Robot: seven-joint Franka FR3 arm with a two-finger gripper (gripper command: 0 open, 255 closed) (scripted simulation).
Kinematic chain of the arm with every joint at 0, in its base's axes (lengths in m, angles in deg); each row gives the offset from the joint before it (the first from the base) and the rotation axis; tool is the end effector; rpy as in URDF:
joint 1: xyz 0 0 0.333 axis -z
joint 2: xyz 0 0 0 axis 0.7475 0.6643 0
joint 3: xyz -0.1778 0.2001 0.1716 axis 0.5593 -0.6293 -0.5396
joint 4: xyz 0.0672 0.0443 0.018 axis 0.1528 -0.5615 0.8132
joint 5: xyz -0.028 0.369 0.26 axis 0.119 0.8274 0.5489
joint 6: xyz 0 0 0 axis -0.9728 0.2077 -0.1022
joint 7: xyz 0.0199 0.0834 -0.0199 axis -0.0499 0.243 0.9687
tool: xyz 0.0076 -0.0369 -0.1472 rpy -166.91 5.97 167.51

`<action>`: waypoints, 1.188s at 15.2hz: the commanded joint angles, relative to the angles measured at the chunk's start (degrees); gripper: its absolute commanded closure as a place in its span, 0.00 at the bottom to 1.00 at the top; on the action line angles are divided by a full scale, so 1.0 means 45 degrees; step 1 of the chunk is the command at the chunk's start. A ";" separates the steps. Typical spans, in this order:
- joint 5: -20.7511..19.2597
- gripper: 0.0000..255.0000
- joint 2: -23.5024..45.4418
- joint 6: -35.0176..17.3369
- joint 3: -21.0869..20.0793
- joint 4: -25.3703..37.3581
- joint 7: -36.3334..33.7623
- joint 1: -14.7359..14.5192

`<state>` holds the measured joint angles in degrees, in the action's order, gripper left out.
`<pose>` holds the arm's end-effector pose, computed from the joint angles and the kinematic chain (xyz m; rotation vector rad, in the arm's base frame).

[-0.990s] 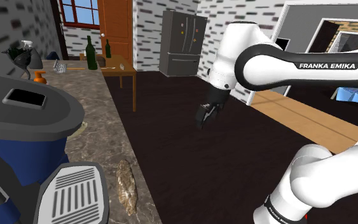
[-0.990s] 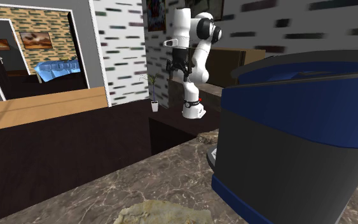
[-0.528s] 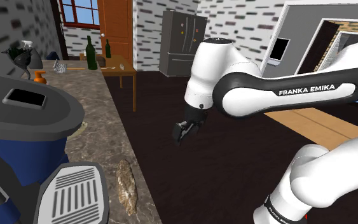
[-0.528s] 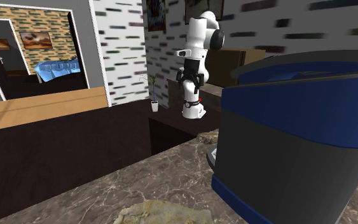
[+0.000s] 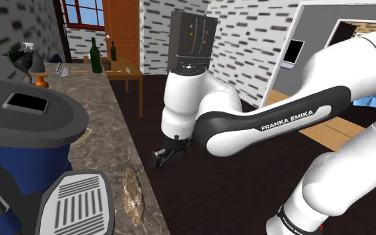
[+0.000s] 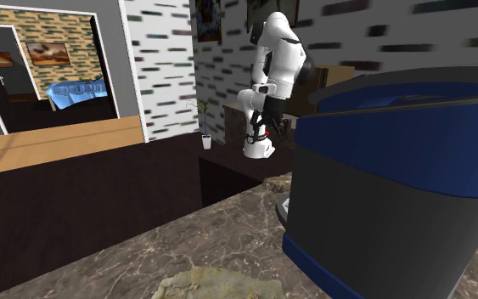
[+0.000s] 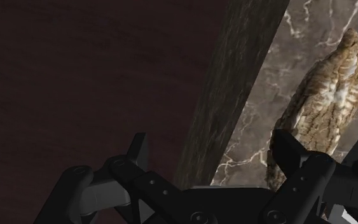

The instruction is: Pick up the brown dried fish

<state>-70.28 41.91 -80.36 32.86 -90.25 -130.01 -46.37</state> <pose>0.4168 0.3446 0.3633 3.0258 -0.0178 0.2578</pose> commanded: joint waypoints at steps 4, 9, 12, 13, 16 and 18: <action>-0.3406 0.00 0.3352 -0.0259 -0.1882 0.1670 -0.3712 0.0586; -0.7249 0.00 0.7190 0.0801 -0.1622 0.4055 -0.7122 -0.1055; -0.7919 0.00 0.7989 0.0956 -0.1224 0.4585 -0.7690 -0.1709; -0.8035 0.00 0.8093 0.0855 -0.1164 0.4536 -0.7789 -0.1755; -0.8391 0.00 0.8415 0.0560 -0.0976 0.4404 -0.8086 -0.1900; -0.8707 0.00 0.8704 0.0318 -0.0808 0.4313 -0.8346 -0.2028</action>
<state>-108.65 79.85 -77.40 28.54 -69.94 -167.06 -55.48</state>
